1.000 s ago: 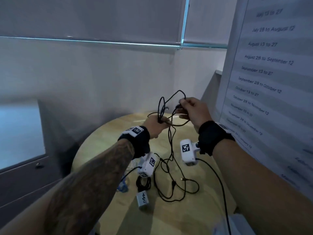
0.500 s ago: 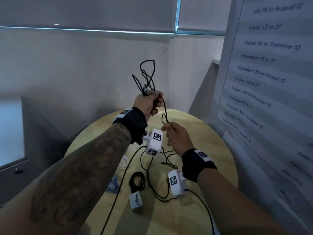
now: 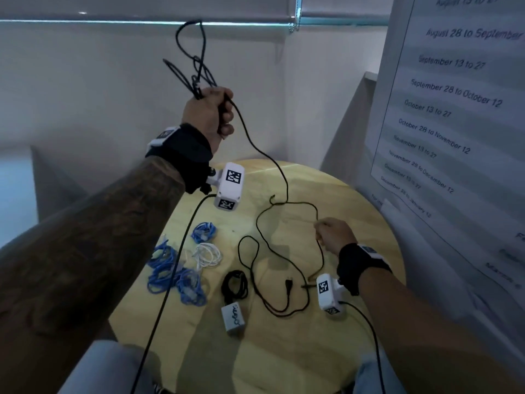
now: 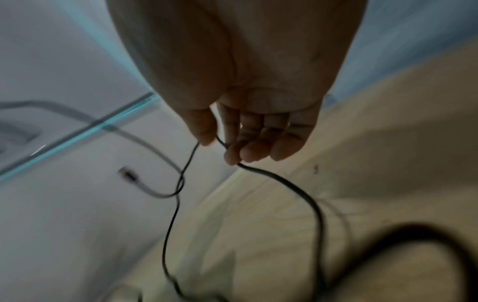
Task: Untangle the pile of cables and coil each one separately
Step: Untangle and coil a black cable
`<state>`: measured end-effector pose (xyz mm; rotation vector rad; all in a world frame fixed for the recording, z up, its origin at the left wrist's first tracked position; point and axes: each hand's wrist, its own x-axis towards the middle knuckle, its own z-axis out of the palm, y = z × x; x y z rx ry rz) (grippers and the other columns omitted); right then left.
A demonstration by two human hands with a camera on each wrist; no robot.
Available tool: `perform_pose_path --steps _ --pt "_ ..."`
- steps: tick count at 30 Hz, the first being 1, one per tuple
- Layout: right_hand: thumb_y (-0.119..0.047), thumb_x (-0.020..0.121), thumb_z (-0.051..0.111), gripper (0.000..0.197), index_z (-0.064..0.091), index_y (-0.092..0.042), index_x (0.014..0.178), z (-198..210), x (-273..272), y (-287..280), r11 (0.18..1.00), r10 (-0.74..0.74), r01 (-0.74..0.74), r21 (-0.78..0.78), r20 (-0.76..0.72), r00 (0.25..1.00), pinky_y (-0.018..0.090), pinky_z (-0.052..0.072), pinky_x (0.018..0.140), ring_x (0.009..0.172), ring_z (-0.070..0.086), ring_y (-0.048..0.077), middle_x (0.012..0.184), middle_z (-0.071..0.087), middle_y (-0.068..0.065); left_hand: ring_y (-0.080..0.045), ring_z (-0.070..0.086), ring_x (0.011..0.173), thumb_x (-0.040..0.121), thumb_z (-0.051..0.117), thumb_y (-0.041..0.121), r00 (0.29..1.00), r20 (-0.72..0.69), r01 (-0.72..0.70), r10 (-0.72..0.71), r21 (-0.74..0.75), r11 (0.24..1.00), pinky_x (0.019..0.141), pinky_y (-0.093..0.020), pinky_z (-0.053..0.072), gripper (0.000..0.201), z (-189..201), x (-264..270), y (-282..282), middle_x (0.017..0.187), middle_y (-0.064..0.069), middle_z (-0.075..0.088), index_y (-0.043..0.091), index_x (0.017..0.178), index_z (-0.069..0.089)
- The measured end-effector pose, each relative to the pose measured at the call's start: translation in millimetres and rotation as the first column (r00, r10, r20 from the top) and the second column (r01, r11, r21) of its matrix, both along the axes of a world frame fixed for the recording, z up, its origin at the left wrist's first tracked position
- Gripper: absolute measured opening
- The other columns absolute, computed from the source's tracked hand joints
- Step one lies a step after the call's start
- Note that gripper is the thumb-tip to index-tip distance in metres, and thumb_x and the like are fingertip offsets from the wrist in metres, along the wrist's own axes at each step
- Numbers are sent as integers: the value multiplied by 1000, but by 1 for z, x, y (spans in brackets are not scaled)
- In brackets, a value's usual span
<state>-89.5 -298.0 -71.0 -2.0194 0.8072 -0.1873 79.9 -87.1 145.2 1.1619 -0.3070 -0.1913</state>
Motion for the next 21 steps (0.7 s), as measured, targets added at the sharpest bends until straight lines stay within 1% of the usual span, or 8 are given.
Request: perform_pose_path --steps 1,3,5,7,8,12,17,21 --pt "-46 99 56 35 65 -16 112 6 -3 10 997 67 -67 -25 20 998 44 50 89 98 59 29 109 65 7 -8 37 45 101 41 14 1000 3 14 -15 28 1000 43 -19 22 30 0 -4 0 57 4 47 15 76 57" --pt "-66 89 60 68 48 -21 139 9 -10 34 940 314 -328 -94 -131 940 36 45 86 109 57 26 129 56 5 -9 37 46 101 43 14 999 25 34 -36 71 997 43 -19 22 29 -1 -10 -2 58 4 47 15 75 58" --pt "-75 76 66 96 30 -25 150 2 -19 58 780 517 -608 -147 -394 760 35 45 90 119 54 27 142 47 2 -9 37 46 101 44 16 997 51 50 -55 100 994 44 -21 22 29 -1 -15 -3 58 4 47 15 76 57" --pt "-74 71 71 99 30 -27 148 -8 -26 72 601 531 -760 -247 -587 611 39 49 94 121 55 29 145 44 1 -9 37 46 100 45 16 996 74 51 -58 100 994 44 -21 22 28 4 -16 -2 58 4 47 15 75 58" --pt "-70 74 70 88 35 -26 142 -14 -25 73 553 516 -781 -292 -615 596 39 50 90 115 58 29 140 47 2 -9 37 46 100 45 16 995 87 44 -52 88 995 44 -21 22 28 8 -14 -1 58 4 47 15 75 58" --pt "-36 99 51 23 50 -20 117 -22 -4 55 551 471 -745 -375 -597 649 32 40 74 104 60 30 125 60 11 -10 37 48 99 43 14 988 151 4 -9 30 1000 46 -23 22 26 31 0 8 60 3 47 14 78 58" --pt "-33 100 48 18 50 -15 95 -41 32 11 739 256 -521 -427 -539 803 31 42 71 85 54 28 115 62 15 -10 37 49 101 43 14 978 205 43 -49 30 999 47 -24 23 28 39 9 13 63 2 48 13 78 60" --pt "-38 100 52 28 52 -12 110 -37 45 -10 786 136 -397 -474 -494 859 32 43 75 90 56 30 120 61 14 -10 38 50 100 44 14 980 187 68 -70 17 998 47 -23 24 28 32 11 10 63 2 49 13 77 60"
